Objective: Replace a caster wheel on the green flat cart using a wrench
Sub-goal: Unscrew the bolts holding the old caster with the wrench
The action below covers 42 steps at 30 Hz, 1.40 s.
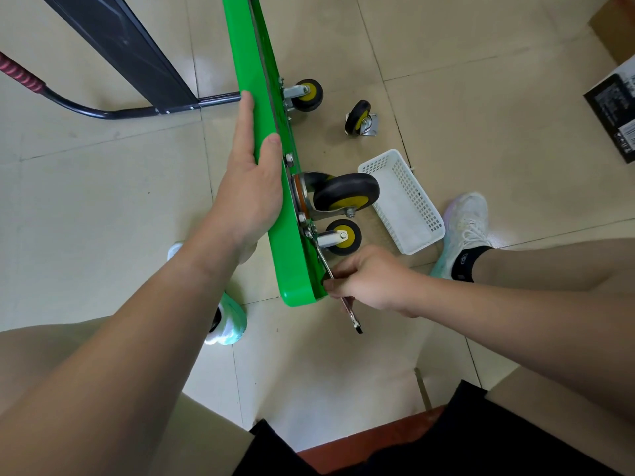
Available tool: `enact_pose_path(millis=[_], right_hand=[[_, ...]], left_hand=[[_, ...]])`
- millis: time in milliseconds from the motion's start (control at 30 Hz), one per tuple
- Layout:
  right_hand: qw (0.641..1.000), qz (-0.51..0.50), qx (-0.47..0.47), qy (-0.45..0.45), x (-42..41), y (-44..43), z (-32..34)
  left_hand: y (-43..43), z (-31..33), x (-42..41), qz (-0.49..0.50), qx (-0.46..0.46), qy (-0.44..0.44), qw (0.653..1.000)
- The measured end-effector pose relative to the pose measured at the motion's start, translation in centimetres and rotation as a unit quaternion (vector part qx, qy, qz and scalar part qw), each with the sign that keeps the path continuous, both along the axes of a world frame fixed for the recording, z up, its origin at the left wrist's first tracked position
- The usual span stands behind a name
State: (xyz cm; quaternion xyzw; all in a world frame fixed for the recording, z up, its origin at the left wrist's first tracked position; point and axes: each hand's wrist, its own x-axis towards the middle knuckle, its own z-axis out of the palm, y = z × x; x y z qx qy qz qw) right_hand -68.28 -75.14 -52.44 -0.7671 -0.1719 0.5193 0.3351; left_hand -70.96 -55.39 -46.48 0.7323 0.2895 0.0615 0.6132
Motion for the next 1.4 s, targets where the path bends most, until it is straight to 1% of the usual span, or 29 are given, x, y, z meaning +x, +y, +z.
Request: enact_pose_path(millis=[133,333,467,567,700,767,867,1067,1233,1400], right_hand=[[1.000,0.028,-0.003,-0.010,0.5,0.4,-0.9],[0.999,0.027,0.001,-0.041,1.4,1.9,-2.8],[0.998,-0.010,-0.001,-0.059,1.5,3.4,-4.1],[0.997,-0.017,-0.001,-0.070,1.5,3.4,-4.4],[0.991,0.045,-0.023,-0.120,1.6,2.1,-4.5],[0.989,0.068,-0.039,-0.127,1.6,1.4,-4.1],[0.991,0.066,-0.049,-0.108,1.1,0.4,-3.0],[0.999,-0.014,-0.018,-0.033,-0.3,-0.5,0.0],[0.998,-0.049,-0.001,0.033,-0.9,-0.4,1.7],[0.998,-0.051,-0.012,0.038,-0.8,0.3,2.0]], left_hand=[[0.0,0.0,0.0,0.003,-0.001,-0.001,1.000],[0.1,0.0,-0.1,0.001,-0.005,0.000,1.000],[0.1,0.1,-0.1,-0.002,0.000,0.000,1.000],[0.1,0.1,0.0,-0.007,-0.001,-0.002,1.000],[0.0,0.1,0.1,-0.009,-0.002,0.001,1.000],[-0.1,0.1,0.1,-0.006,-0.001,0.001,1.000],[-0.2,0.1,0.1,-0.001,-0.002,0.001,1.000],[-0.1,0.1,0.1,0.007,-0.006,0.006,1.000],[0.0,0.0,0.1,0.004,0.001,0.009,1.000],[0.1,-0.1,0.1,0.001,-0.003,0.007,1.000]])
